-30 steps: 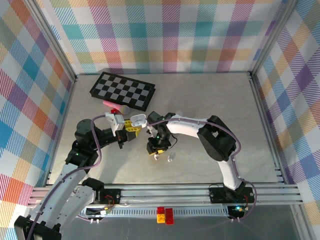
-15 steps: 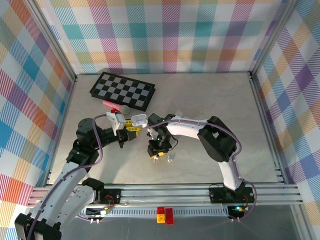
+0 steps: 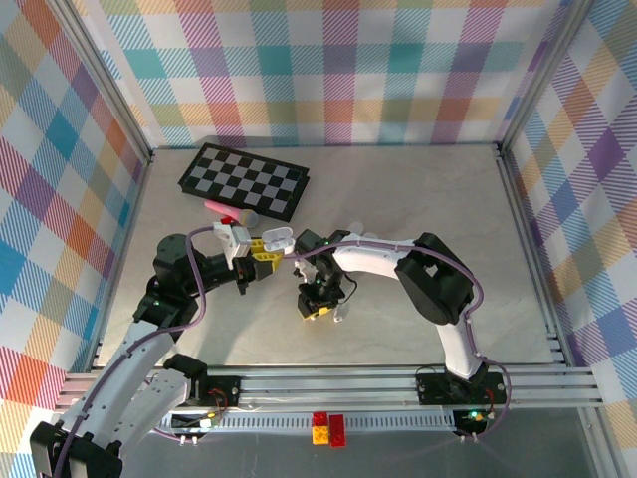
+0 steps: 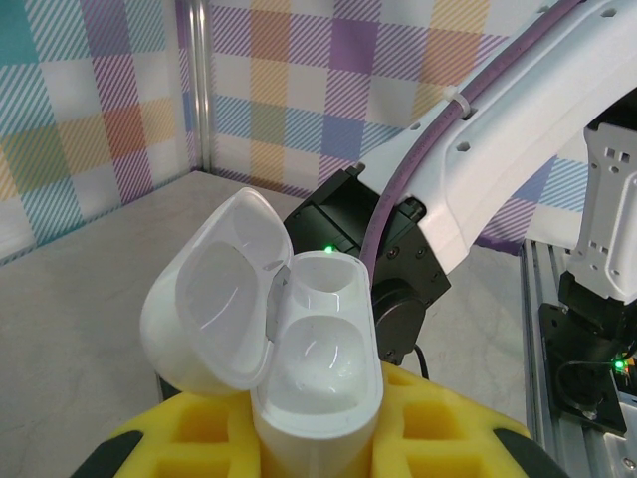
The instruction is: Insert wireless bluetooth earbuds into charging case
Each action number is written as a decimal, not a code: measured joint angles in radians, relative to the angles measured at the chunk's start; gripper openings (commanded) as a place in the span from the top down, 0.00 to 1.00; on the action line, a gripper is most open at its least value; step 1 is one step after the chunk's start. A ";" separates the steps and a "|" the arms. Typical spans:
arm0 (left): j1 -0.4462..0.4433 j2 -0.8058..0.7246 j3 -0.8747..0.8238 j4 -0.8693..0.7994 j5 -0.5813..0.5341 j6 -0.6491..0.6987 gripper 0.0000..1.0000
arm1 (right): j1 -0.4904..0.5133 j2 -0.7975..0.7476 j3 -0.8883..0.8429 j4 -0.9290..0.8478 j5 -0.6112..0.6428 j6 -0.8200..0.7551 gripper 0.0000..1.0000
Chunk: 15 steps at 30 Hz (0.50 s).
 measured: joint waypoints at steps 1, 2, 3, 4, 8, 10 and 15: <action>0.000 0.001 0.000 0.000 0.000 0.000 0.99 | 0.000 0.000 -0.002 -0.001 0.003 -0.003 0.74; 0.000 0.002 0.000 0.000 0.000 0.000 0.99 | 0.000 0.000 -0.004 -0.001 0.007 -0.003 0.74; 0.000 0.002 0.000 0.000 0.000 0.000 0.99 | 0.000 -0.001 -0.006 0.000 0.010 -0.003 0.75; 0.000 0.003 0.000 0.000 0.000 0.000 0.99 | 0.000 -0.002 -0.007 0.001 0.013 -0.003 0.76; 0.000 0.003 0.000 0.000 0.000 0.000 1.00 | 0.001 -0.009 -0.011 0.005 0.026 -0.002 0.82; 0.000 0.003 0.000 0.000 0.000 0.000 0.99 | 0.004 -0.018 -0.019 0.010 0.038 -0.001 0.83; 0.000 0.003 0.000 0.000 -0.001 0.000 1.00 | 0.006 -0.058 -0.055 0.031 0.107 0.001 0.83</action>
